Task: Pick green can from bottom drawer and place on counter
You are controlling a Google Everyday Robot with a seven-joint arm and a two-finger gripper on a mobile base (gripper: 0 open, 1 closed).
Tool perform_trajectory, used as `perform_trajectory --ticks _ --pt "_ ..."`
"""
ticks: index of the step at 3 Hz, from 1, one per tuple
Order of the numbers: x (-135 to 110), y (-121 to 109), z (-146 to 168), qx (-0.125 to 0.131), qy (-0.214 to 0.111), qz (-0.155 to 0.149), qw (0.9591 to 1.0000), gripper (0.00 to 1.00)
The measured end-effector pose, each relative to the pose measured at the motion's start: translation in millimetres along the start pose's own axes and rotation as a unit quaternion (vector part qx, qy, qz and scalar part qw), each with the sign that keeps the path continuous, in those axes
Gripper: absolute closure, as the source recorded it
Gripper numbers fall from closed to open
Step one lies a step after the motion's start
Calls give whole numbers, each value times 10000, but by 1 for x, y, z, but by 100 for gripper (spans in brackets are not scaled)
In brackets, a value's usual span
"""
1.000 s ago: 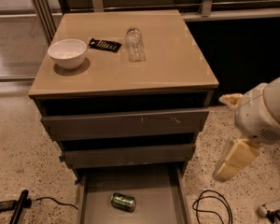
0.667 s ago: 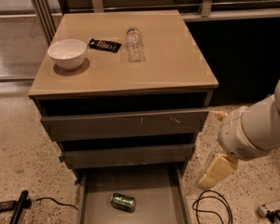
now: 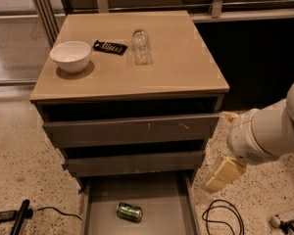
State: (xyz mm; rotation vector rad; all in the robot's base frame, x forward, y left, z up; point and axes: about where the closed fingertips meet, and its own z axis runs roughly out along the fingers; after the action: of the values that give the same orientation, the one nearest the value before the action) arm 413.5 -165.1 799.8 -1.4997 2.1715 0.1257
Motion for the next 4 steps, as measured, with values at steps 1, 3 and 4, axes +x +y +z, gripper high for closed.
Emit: perform_trajectory --ticks 1,3,4 --pt "-2 8 9 -44 77 22 10000 0" --pt "-13 46 122 -270 -80 -110 9995 0" --pt "-1 61 159 -110 -330 -30 9994 0"
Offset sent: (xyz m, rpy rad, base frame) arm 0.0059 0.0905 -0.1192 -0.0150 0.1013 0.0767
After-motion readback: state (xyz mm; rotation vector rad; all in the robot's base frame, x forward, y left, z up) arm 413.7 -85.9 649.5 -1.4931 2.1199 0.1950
